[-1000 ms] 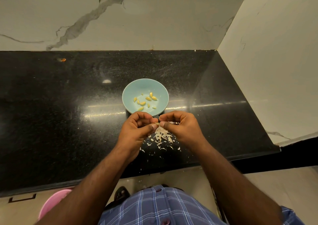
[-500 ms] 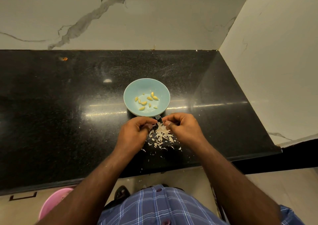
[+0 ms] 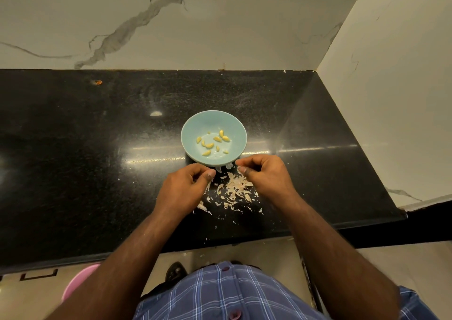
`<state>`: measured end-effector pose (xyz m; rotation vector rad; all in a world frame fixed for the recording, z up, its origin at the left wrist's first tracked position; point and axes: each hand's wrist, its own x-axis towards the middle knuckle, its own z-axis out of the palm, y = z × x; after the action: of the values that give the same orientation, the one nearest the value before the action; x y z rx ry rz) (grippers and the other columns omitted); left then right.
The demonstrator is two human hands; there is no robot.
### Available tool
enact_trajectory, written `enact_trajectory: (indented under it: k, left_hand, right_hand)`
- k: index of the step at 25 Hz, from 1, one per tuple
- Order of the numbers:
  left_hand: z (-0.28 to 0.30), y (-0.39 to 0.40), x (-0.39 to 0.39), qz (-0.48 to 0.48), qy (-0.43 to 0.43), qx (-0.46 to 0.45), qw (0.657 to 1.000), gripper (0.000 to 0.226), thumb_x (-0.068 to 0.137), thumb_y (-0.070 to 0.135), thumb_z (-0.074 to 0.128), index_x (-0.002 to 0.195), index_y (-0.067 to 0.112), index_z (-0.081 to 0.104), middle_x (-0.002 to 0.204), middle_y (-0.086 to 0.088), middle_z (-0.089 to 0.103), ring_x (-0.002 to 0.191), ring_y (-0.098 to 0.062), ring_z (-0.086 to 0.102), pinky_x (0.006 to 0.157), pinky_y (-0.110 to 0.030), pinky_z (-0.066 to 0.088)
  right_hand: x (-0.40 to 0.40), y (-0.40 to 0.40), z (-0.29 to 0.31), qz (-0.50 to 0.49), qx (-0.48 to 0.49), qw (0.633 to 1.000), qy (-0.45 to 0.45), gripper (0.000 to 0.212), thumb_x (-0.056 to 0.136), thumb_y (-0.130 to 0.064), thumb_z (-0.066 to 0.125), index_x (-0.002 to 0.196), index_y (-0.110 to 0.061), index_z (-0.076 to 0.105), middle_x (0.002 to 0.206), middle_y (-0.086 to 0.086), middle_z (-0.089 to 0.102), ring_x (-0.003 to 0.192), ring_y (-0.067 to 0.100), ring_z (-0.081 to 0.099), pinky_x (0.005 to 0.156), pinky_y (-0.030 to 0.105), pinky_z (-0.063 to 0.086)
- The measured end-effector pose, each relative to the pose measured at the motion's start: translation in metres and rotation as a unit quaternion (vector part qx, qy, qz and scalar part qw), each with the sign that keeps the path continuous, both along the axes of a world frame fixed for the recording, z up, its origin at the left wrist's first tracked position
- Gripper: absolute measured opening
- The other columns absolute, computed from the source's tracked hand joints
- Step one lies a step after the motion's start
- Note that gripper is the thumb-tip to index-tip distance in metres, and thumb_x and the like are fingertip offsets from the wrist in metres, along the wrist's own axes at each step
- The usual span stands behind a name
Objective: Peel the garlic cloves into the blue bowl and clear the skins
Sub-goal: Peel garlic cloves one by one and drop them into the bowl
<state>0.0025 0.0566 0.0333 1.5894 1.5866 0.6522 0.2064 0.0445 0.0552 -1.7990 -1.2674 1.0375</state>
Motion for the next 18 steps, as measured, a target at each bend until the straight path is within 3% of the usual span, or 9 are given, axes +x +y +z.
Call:
enact_trajectory:
  k: [6, 9, 12, 16, 18]
  left_hand:
    - [-0.004, 0.006, -0.022, 0.017, 0.014, -0.025, 0.999, 0.012, 0.094, 0.027, 0.070, 0.103, 0.035, 0.073, 0.092, 0.019, 0.071, 0.090, 0.001, 0.064, 0.075, -0.022, 0.048]
    - [-0.005, 0.007, -0.033, 0.022, 0.026, -0.040, 0.999, 0.014, 0.094, 0.023, 0.071, 0.100, 0.035, 0.073, 0.092, 0.017, 0.071, 0.089, -0.001, 0.065, 0.074, -0.021, 0.048]
    - [-0.008, 0.007, -0.045, 0.015, 0.046, -0.058, 0.997, 0.015, 0.091, 0.019, 0.074, 0.096, 0.033, 0.073, 0.090, 0.015, 0.072, 0.084, -0.001, 0.064, 0.071, -0.020, 0.046]
    - [-0.008, 0.005, -0.056, -0.030, 0.081, -0.079, 0.993, 0.015, 0.084, 0.018, 0.081, 0.086, 0.030, 0.072, 0.082, 0.013, 0.070, 0.074, 0.002, 0.061, 0.064, -0.016, 0.042]
    - [-0.007, 0.004, -0.057, -0.075, 0.106, -0.096, 0.987, 0.014, 0.083, 0.019, 0.082, 0.084, 0.029, 0.072, 0.078, 0.011, 0.070, 0.070, 0.002, 0.060, 0.061, -0.016, 0.041]
  right_hand:
    - [-0.016, 0.026, 0.015, 0.024, 0.032, 0.998, -0.050, 0.010, 0.084, -0.018, 0.080, 0.093, -0.022, 0.076, 0.086, -0.005, 0.074, 0.082, 0.011, 0.070, 0.080, 0.038, 0.062]
    - [-0.027, 0.041, 0.023, 0.047, 0.089, 0.989, -0.113, 0.019, 0.087, -0.023, 0.079, 0.106, -0.019, 0.078, 0.092, -0.012, 0.071, 0.076, 0.001, 0.063, 0.079, 0.028, 0.058]
    - [-0.038, 0.036, 0.020, 0.081, 0.082, 0.983, -0.146, 0.019, 0.095, -0.025, 0.070, 0.111, -0.020, 0.077, 0.084, -0.015, 0.070, 0.070, -0.003, 0.061, 0.069, 0.020, 0.051]
    - [-0.055, 0.009, -0.003, 0.202, -0.013, 0.962, -0.185, 0.021, 0.097, -0.022, 0.065, 0.115, -0.025, 0.076, 0.107, -0.006, 0.077, 0.101, 0.010, 0.068, 0.093, 0.026, 0.052]
    - [-0.065, -0.001, -0.012, 0.251, -0.048, 0.942, -0.218, 0.018, 0.093, -0.031, 0.069, 0.109, -0.026, 0.076, 0.102, -0.006, 0.076, 0.096, 0.013, 0.068, 0.090, 0.034, 0.055]
